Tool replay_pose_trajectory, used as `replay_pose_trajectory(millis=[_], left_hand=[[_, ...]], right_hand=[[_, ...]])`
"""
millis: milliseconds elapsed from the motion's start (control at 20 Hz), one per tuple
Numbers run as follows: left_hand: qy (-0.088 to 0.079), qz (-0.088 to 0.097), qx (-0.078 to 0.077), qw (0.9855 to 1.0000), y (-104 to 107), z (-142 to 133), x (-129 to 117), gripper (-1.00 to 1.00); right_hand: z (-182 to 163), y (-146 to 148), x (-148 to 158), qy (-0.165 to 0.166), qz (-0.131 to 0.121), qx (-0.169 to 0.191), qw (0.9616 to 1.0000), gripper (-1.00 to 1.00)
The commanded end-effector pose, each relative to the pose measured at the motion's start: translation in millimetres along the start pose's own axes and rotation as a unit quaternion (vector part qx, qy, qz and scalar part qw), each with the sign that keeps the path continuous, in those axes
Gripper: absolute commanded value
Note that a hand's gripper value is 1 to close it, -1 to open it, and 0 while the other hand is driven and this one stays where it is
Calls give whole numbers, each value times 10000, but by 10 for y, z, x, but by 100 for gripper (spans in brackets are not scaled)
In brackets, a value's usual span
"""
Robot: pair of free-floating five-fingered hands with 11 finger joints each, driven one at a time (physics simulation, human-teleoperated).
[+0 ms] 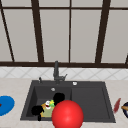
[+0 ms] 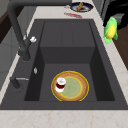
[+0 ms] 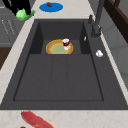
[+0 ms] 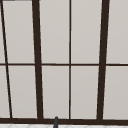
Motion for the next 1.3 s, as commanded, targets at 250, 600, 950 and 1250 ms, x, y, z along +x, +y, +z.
replay_pose_trajectory(millis=[250, 600, 950, 1250], left_hand=[[0, 0, 0, 10000, 0, 0, 0, 0], [0, 0, 0, 10000, 0, 0, 0, 0], [0, 0, 0, 10000, 0, 0, 0, 0], [0, 0, 0, 10000, 0, 0, 0, 0]], right_hand=[[-276, 705, 453, -554, 50, 135, 9984, 100], [-733, 1132, 641, -1047, 104, 334, 9939, 100], [-925, 1617, 718, -1069, -138, 433, 9932, 100], [-1172, 1991, 800, -1021, -137, 585, 9930, 100]])
